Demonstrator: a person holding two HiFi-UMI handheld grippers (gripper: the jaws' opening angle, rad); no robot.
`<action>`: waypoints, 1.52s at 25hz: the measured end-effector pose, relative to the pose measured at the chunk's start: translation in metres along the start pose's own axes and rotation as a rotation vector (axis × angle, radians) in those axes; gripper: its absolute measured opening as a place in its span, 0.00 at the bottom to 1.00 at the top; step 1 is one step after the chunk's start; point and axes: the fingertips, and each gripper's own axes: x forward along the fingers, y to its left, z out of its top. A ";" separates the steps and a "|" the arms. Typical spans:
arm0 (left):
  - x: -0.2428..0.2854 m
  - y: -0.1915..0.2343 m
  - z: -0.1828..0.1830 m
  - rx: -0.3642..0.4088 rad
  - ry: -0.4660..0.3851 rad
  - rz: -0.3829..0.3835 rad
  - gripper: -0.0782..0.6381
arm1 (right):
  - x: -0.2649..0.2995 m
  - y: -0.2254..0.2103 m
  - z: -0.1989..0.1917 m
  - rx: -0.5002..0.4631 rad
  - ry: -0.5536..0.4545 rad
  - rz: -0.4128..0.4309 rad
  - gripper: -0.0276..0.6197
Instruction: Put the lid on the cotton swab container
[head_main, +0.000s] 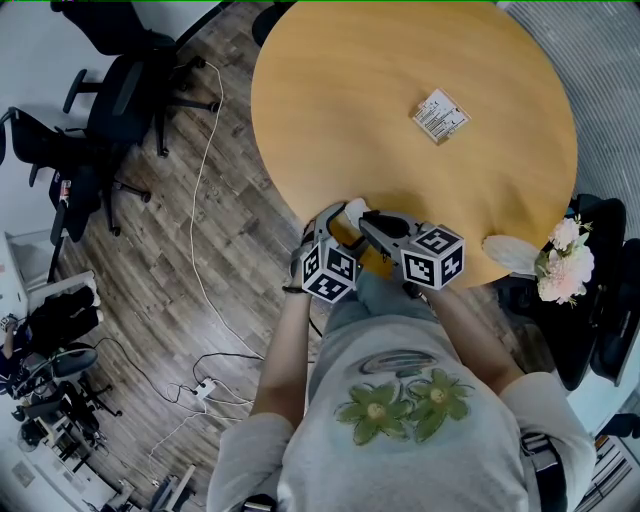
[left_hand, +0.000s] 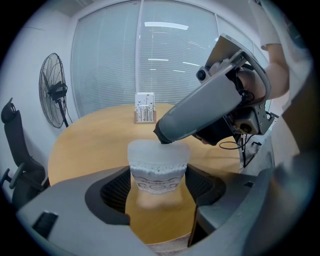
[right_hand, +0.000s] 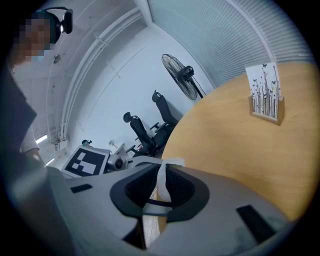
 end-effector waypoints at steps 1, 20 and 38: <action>0.000 0.000 0.000 -0.001 0.000 0.000 0.59 | 0.001 0.000 -0.001 -0.002 0.005 -0.002 0.13; 0.000 0.000 -0.001 -0.009 0.004 0.004 0.59 | 0.011 -0.006 -0.013 -0.149 0.196 -0.096 0.04; 0.001 -0.002 -0.002 -0.040 0.036 0.018 0.59 | 0.016 -0.004 -0.018 -0.305 0.389 -0.130 0.04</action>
